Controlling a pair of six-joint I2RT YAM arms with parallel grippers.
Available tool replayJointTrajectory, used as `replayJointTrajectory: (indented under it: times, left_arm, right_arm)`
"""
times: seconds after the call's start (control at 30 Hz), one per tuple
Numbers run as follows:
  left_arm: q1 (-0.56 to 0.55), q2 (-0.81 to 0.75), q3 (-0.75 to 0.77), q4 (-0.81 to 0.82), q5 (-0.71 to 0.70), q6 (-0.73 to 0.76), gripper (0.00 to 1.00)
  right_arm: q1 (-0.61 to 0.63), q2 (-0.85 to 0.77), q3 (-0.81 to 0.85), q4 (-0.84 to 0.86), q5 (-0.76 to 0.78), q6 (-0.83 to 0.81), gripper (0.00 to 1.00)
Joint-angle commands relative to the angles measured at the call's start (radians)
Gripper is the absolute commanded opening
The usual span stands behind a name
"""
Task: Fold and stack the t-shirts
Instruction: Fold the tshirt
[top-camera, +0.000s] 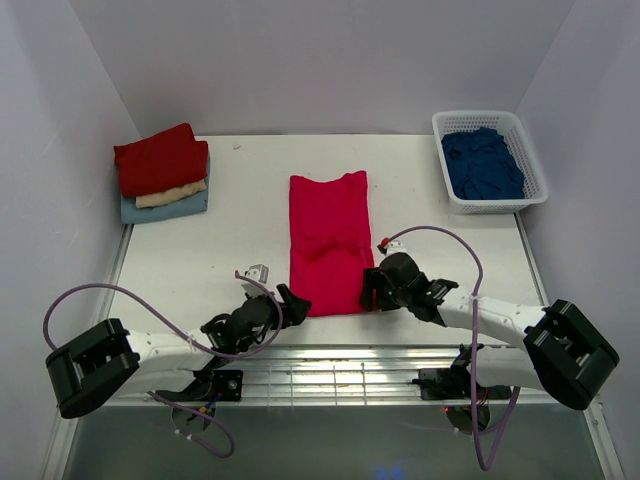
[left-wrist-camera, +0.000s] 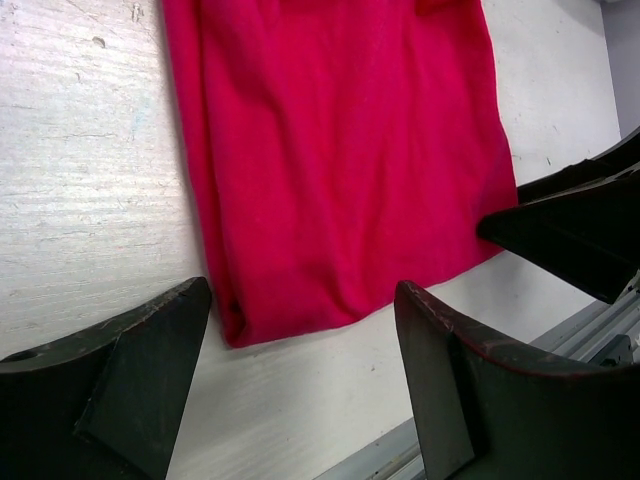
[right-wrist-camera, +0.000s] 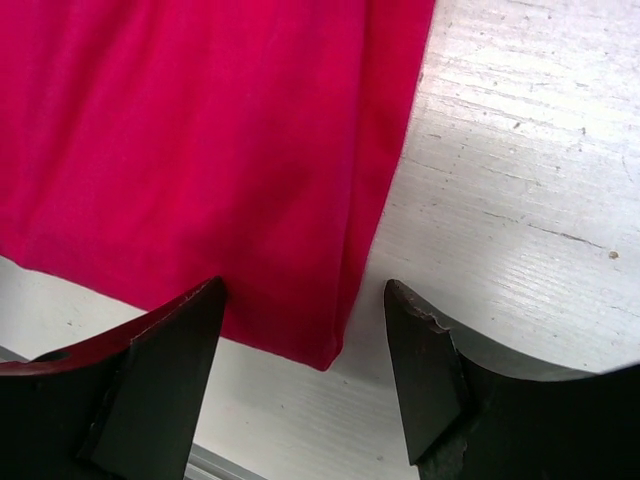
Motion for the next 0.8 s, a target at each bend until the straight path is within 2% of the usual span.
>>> replayJointTrajectory:
  times: [0.0,0.23,0.4,0.63,0.67,0.7,0.77]
  left_arm:
    - [0.003,0.043,-0.014,-0.099,0.044,0.000,0.85]
    - [0.003,0.066,-0.001,-0.097,0.046,0.003,0.82]
    - [0.003,0.083,-0.004,-0.102,0.040,0.004,0.75]
    - [0.003,0.226,0.045,-0.106,0.063,0.008,0.49]
    - [0.003,0.238,0.049,-0.106,0.061,0.009,0.40]
    - [0.003,0.247,0.054,-0.106,0.061,0.011,0.35]
    - [0.003,0.258,0.054,-0.106,0.057,0.020,0.27]
  right_arm:
    - [0.016,0.026,-0.011,0.016,-0.017,0.024,0.71]
    - [0.020,0.046,-0.008,0.028,-0.023,0.027,0.69]
    - [0.027,0.063,-0.005,0.036,-0.026,0.028,0.62]
    - [0.037,0.086,0.000,0.044,-0.034,0.030,0.49]
    - [0.039,0.084,0.001,0.038,-0.031,0.028,0.47]
    - [0.040,0.083,0.001,0.034,-0.026,0.030,0.45]
    - [0.045,0.079,0.003,0.022,-0.020,0.028,0.36]
